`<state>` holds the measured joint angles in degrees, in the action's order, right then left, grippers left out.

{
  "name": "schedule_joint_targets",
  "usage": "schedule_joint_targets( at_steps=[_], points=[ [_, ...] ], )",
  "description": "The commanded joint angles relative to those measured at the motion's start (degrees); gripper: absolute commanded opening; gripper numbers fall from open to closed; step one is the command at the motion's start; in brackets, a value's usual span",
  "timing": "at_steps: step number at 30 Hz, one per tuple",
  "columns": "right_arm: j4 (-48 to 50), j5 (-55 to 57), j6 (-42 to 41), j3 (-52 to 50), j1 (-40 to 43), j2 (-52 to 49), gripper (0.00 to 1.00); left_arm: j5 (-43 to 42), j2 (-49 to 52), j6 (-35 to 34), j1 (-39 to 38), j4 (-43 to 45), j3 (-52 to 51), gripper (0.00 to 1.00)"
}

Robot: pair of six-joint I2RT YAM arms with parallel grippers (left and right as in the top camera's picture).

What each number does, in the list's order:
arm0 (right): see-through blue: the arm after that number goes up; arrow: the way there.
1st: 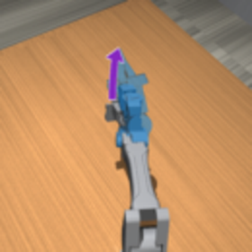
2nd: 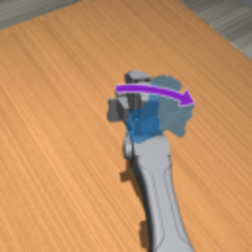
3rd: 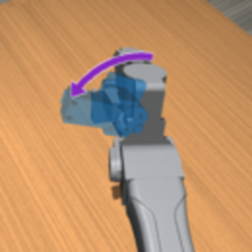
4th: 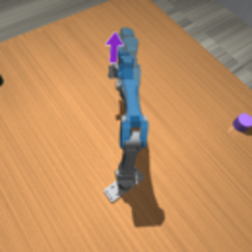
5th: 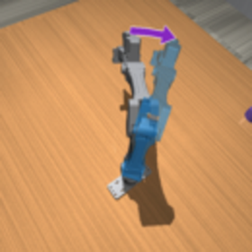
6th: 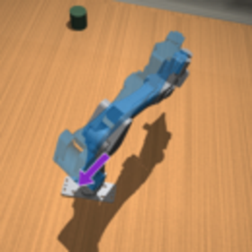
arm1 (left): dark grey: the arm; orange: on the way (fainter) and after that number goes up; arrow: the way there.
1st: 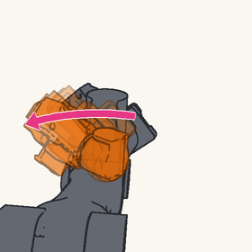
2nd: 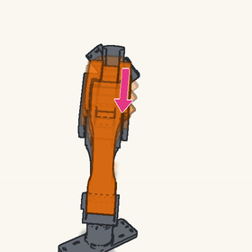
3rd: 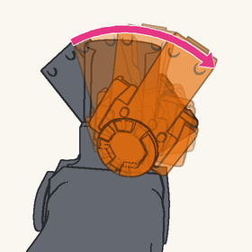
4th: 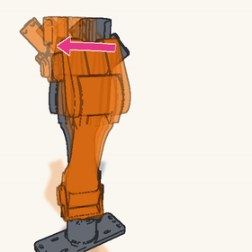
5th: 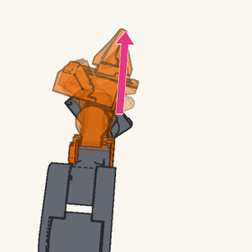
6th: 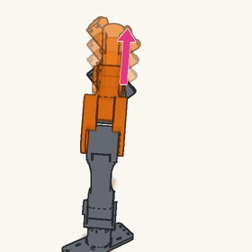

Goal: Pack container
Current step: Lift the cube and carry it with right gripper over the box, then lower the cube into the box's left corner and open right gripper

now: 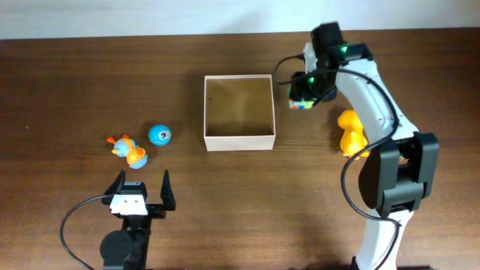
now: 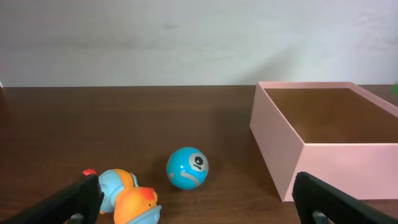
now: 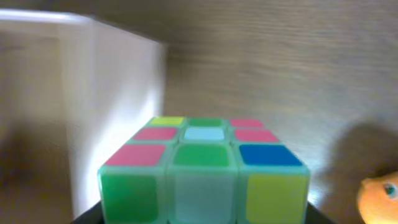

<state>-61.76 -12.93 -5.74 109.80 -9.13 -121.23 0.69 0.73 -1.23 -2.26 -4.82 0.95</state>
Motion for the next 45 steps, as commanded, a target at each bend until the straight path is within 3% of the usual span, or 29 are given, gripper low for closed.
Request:
schedule_joint_targets(
  at_steps=[1,8,12,19,23,28,32,45],
  points=[
    [-3.5,-18.5,10.4,7.3,0.1,3.8,0.53,0.2,-0.4,0.9,0.3,0.1,-0.4,0.99],
    [-4.8,-43.3,15.8,11.7,-0.7,3.9,0.52,0.2,-0.4,0.9,0.3,0.1,-0.4,0.99],
    [-3.1,-43.2,15.7,11.6,-3.9,3.8,0.52,0.2,-0.4,0.9,0.3,0.1,-0.4,0.99],
    [6.3,-15.9,1.1,11.6,-16.9,3.7,0.51,0.2,-0.4,0.9,0.3,0.1,-0.4,0.99],
    [8.4,5.5,-8.5,11.6,-22.7,3.0,0.51,0.2,-0.4,0.9,0.3,0.1,-0.4,0.99],
    [9.1,21.4,-16.6,11.5,-27.2,0.8,0.5,0.2,-0.4,0.9,0.3,0.1,-0.4,0.99],
    [10.6,25.2,-20.3,11.5,-28.2,-3.0,0.5,0.2,-0.4,0.9,0.3,0.1,-0.4,0.99],
    [14.3,25.2,-20.9,11.5,-28.0,-10.4,0.5,0.2,-0.4,0.9,0.3,0.1,-0.4,0.99]
  ],
)
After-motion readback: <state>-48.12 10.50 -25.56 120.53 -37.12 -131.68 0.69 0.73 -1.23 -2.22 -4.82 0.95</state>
